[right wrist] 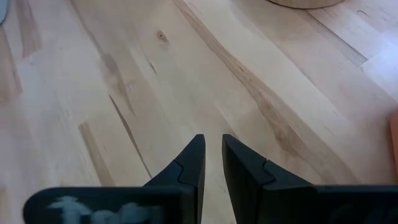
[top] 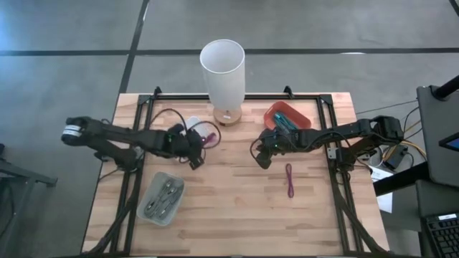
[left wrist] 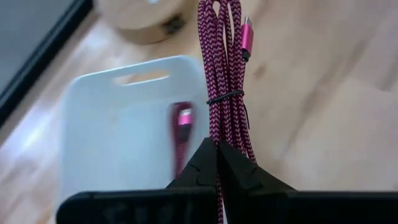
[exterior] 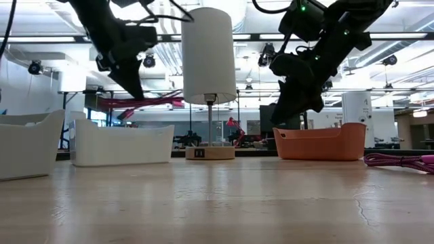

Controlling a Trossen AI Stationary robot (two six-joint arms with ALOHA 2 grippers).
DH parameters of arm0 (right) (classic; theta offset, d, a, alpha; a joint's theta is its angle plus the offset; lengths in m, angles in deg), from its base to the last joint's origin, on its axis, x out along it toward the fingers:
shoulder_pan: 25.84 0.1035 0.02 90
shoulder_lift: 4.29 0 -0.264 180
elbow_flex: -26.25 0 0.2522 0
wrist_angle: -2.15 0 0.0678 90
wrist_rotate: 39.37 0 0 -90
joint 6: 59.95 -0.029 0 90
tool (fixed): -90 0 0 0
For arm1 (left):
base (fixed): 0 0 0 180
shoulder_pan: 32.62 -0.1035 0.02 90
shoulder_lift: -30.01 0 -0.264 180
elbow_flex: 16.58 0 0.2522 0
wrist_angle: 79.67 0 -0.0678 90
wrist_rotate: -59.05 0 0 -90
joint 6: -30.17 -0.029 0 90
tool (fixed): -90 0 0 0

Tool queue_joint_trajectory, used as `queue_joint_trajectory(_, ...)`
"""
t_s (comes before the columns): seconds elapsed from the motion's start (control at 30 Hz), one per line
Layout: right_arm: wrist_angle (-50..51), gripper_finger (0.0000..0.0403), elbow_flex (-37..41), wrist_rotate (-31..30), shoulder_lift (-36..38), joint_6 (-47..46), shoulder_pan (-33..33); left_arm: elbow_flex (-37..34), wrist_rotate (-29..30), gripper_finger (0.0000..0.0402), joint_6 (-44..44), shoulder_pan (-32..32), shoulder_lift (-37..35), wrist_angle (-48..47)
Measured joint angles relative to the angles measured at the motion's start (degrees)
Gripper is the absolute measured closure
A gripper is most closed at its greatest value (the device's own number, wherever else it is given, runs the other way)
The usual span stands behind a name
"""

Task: Pick & Place USB Port
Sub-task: Put the left red and black charger cable into the white bin

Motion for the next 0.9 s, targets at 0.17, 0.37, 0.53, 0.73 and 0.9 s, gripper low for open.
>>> queue_joint_trajectory(0.17, -0.60, 0.0351, 0.50, 0.00, 0.00, -0.01, 0.00, 0.02, 2.33, 0.0401, -0.02, -3.63, -2.81, -6.10)
queue_joint_trajectory(0.37, -2.70, 0.0351, 1.09, 0.02, 0.00, -0.03, 0.00, -1.06, 3.31, 0.0401, 0.08, -6.72, -2.86, -10.08)
queue_joint_trajectory(0.53, -2.77, 0.0351, 1.14, 0.02, 0.00, -0.03, 0.00, -4.62, 3.23, 0.0401, 0.11, -8.04, -1.35, -9.19)
queue_joint_trajectory(0.73, -2.81, 0.0351, 1.14, 0.02, 0.00, -0.02, 0.00, -8.81, 3.07, 0.0401, 0.42, -8.82, -0.04, -5.74)
queue_joint_trajectory(0.9, -2.97, 0.0351, 1.14, 0.02, 0.00, -0.03, 0.00, -11.17, 1.89, 0.0399, 0.40, -8.87, 0.18, -1.26)
